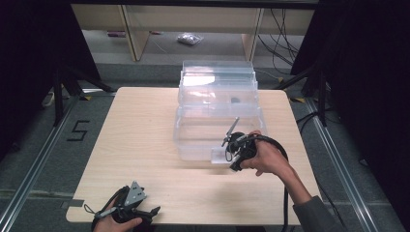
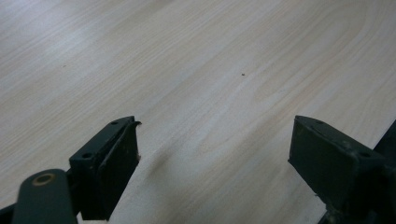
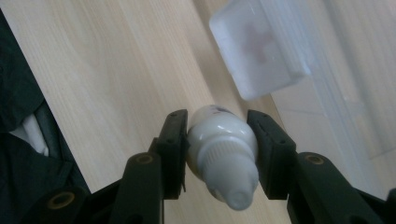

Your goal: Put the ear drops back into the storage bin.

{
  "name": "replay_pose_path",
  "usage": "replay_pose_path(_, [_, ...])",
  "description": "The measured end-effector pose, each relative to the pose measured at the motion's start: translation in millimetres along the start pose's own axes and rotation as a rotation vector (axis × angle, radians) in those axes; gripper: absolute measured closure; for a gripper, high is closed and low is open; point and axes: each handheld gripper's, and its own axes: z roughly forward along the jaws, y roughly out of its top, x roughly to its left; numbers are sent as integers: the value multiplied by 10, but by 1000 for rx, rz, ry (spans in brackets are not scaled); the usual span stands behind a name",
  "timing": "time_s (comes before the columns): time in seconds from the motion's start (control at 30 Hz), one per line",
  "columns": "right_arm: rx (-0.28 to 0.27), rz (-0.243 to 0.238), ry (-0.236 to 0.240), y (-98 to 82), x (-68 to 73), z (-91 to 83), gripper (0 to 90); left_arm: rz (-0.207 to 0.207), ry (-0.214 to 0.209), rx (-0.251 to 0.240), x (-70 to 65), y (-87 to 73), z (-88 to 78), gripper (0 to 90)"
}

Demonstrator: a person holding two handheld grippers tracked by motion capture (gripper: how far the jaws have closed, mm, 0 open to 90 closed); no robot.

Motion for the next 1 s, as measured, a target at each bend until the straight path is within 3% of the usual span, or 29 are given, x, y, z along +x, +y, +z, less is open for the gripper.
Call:
replay_pose_path(0.07, [4,4,-2,-36,-43,-58,603,16,0,5,4,-3,1,152])
replay_pose_path(0.13, [6,27,-2,-56,-68,-96,603,1,0,1,0,-1,1,152])
replay_pose_path(0.33, [-3,7,9,-62,-154,-151,603,24,2,10,14,5,0,152])
replay_pose_path(0.37, [10,29,8,-51,-148,-163,603,24,2,10,14,5,0,152])
replay_pose_path(0.4, [3,15,9,-42,-162,-168,603,18,1,5,6,1,7,152])
replay_pose_path(0.7, [21,28,-5,19,-267,-293,603,18,1,11,11,-1,4,152])
replay_pose_path(0.73, [21,30,-8,24,-281,-313,603,0,-2,-1,0,2,3,152])
replay_pose_path(0.77, [19,27,-13,23,-296,-325,603,18,1,2,7,4,-4,152])
replay_pose_path(0.8, [27,52,-10,26,-287,-350,603,13,-2,2,2,-1,-1,152])
replay_pose_path(0.87, [24,26,-7,25,-308,-362,603,14,3,4,8,-3,3,152])
replay_pose_path(0.9, [32,49,-11,21,-320,-403,603,13,1,9,11,2,2,152])
replay_pose_path(1.0, [33,57,-17,14,-368,-439,603,19,2,12,10,1,6,152])
